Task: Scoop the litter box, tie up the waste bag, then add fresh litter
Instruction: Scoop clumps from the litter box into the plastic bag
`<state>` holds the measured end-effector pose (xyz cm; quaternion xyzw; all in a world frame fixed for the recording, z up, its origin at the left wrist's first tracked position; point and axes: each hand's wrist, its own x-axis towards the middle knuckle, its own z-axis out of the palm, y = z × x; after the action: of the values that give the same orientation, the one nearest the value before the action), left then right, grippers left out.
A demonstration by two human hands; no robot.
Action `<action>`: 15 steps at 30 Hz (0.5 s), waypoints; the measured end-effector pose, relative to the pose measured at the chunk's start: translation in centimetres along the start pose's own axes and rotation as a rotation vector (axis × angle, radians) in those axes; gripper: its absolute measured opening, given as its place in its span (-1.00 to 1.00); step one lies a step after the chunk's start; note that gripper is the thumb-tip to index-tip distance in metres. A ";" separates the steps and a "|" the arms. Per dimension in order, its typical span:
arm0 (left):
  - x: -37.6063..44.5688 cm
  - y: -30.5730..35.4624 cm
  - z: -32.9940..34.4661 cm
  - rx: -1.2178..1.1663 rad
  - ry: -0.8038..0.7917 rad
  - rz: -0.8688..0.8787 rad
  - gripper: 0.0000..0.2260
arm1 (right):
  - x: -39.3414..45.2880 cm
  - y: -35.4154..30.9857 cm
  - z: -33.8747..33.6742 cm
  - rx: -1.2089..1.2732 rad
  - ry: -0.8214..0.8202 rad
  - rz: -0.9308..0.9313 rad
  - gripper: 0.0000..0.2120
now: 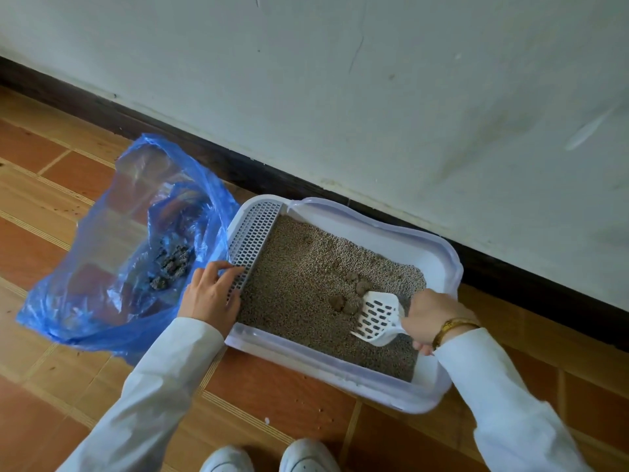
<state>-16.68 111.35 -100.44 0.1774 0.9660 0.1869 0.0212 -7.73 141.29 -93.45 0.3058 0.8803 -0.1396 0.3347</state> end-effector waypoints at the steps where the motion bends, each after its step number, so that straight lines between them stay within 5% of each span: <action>1: 0.0 0.0 0.0 0.001 0.003 0.004 -0.68 | 0.5 -0.2 0.6 0.056 0.006 -0.006 -0.88; 8: -0.1 0.0 0.1 -0.008 0.038 0.024 -0.68 | 3.4 -1.7 4.6 0.641 0.020 -0.045 -0.80; 15: -0.1 0.0 0.0 -0.011 0.040 0.034 -0.68 | 3.3 -0.8 4.6 0.876 -0.008 -0.065 -0.84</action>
<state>-16.58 111.35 -100.46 0.1898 0.9621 0.1959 -0.0003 -7.81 140.05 -99.06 0.3903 0.7460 -0.5113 0.1722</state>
